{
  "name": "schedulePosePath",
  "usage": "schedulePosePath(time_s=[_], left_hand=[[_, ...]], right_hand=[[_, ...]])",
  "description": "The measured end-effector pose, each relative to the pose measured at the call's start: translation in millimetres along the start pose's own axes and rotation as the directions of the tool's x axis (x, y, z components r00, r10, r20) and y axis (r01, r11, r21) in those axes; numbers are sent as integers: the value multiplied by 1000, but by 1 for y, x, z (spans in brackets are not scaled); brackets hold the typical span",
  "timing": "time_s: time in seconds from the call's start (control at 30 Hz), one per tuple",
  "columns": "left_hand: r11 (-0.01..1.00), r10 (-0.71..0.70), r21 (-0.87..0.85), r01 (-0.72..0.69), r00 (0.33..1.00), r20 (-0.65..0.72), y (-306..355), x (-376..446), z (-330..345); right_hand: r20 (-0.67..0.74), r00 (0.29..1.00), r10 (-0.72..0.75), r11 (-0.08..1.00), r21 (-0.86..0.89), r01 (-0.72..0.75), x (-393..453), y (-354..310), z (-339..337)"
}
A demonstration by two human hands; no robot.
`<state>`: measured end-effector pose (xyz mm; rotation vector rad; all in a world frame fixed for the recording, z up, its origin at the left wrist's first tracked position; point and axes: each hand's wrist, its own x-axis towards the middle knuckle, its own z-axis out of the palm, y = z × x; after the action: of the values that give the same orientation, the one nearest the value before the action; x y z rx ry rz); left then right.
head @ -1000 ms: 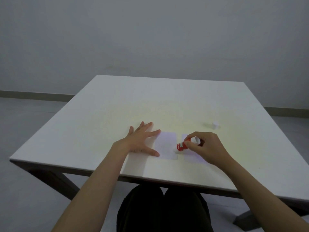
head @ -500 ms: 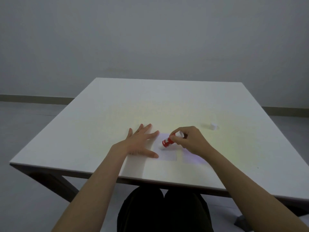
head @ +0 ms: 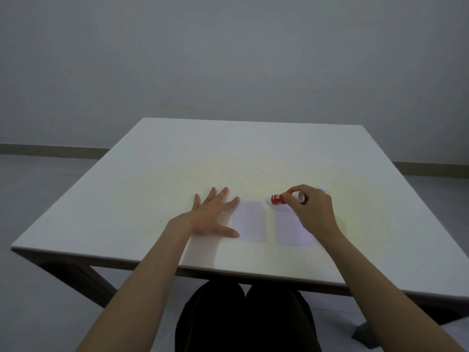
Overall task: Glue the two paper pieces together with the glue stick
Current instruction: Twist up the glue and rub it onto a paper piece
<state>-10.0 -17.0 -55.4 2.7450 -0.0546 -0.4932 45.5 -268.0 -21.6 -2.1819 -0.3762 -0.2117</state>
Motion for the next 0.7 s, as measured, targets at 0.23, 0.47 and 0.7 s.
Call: schedulePosePath(time_s=[0.23, 0.47, 0.7], left_hand=[[998, -5, -70, 4, 1000, -1, 2, -5, -3], [696, -113, -685, -215, 909, -400, 60, -35, -8], [279, -250, -904, -325, 884, -395, 104, -54, -6]], right_hand=[[226, 920, 321, 683, 617, -390, -16, -12, -7], [665, 706, 244, -17, 731, -682, -46, -35, 12], [686, 710, 157, 177, 688, -704, -59, -61, 24]])
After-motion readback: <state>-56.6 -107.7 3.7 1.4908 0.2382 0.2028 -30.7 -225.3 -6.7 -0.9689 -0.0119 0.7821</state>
